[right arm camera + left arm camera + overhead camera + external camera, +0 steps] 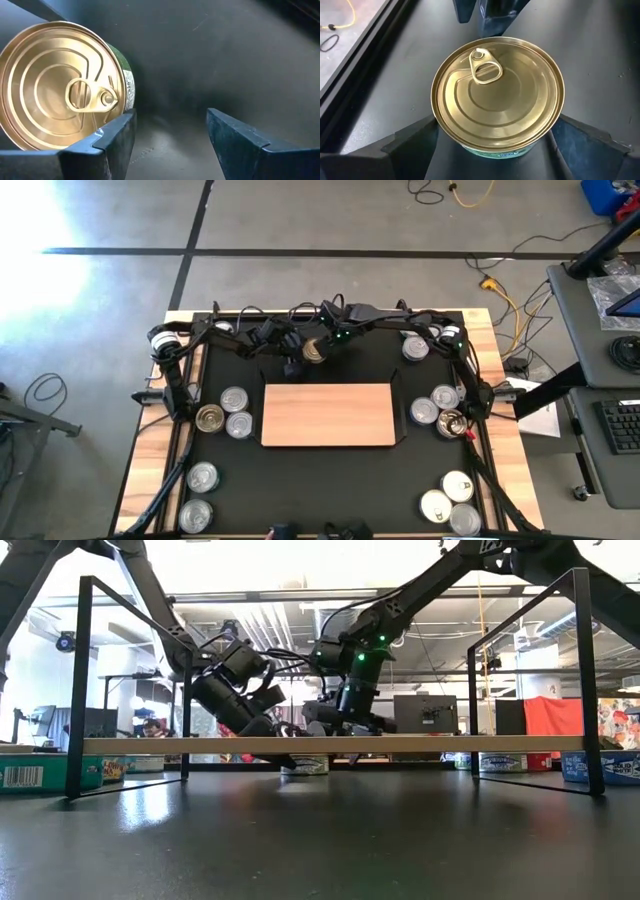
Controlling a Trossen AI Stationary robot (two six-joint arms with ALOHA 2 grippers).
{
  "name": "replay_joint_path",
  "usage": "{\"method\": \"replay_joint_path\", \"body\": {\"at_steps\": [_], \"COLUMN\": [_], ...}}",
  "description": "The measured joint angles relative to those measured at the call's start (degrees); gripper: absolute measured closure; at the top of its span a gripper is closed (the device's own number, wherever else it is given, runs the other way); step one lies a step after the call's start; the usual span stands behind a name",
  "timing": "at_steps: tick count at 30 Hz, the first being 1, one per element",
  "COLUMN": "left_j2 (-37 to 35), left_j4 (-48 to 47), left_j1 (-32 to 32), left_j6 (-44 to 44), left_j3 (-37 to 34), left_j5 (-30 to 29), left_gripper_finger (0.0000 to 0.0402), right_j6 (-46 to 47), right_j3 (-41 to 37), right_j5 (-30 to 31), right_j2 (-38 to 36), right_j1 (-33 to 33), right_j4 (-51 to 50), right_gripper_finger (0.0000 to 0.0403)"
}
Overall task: Stack canned seafood by type on shelf
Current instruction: Put the top left green tuna can on the shelf
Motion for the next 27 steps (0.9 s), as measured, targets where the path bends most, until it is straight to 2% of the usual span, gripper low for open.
{"method": "replay_joint_path", "body": {"at_steps": [12,20,27], "left_j2": [0.15,0.81,1.42], "left_j4": [12.07,13.23,12.54], "left_j1": [-0.15,-0.24,-0.44], "left_j6": [-5.74,-4.11,-2.27], "left_j3": [-5.62,-5.8,-4.38], "left_j5": [0.52,1.21,0.73], "left_gripper_finger": [0.004,0.0038,0.0008], "right_j6": [-5.31,-6.42,-7.03], "right_j3": [0.13,-0.16,-0.33], "right_j5": [-4.82,-4.91,-4.59], "right_j2": [0.02,-0.02,-0.09], "right_j1": [0.0,0.0,0.0], "right_j4": [1.59,0.04,1.0], "right_gripper_finger": [0.0153,0.014,0.0143]}}
